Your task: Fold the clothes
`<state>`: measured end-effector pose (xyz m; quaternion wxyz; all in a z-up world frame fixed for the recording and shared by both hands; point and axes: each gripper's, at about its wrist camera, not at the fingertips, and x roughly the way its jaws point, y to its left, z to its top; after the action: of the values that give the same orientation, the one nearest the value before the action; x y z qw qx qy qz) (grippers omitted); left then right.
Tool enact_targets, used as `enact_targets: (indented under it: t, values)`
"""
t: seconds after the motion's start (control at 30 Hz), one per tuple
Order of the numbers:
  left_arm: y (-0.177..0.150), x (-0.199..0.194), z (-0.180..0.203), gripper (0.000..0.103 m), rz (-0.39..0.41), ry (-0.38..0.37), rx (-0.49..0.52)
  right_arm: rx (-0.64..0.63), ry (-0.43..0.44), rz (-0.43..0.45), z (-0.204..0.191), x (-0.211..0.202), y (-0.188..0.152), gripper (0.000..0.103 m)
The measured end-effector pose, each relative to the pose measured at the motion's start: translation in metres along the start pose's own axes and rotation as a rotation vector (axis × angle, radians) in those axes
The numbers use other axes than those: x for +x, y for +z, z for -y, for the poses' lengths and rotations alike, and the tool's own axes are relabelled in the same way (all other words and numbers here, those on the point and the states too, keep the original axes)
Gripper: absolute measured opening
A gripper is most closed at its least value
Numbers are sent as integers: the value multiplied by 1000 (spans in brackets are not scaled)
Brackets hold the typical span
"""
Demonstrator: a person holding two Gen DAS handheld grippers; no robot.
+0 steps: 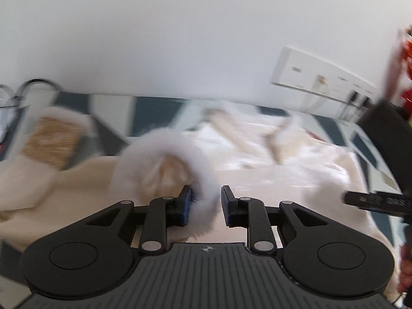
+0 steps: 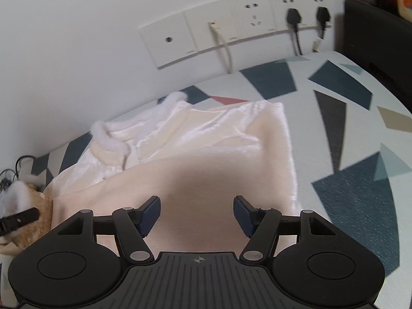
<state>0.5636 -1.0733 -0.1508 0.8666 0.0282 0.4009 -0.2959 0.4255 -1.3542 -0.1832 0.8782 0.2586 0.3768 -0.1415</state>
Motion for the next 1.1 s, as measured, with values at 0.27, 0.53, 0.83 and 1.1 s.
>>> enact_targets:
  t: [0.27,0.53,0.83,1.1]
  values:
    - [-17,12,39,46,-63,-251,83,32,-15,16,16,-9,-1,59]
    - [-20,-40,-5,68,53,-243,31,35,39,3,14,-9,-4,59]
    - [-31,-56,-80,72,52,-7,-198,-122,281,-115,-74,19,-5,64]
    - [-51,-91,-162,72,85,238,-384,-209,312,-177,-130,47,-10,47]
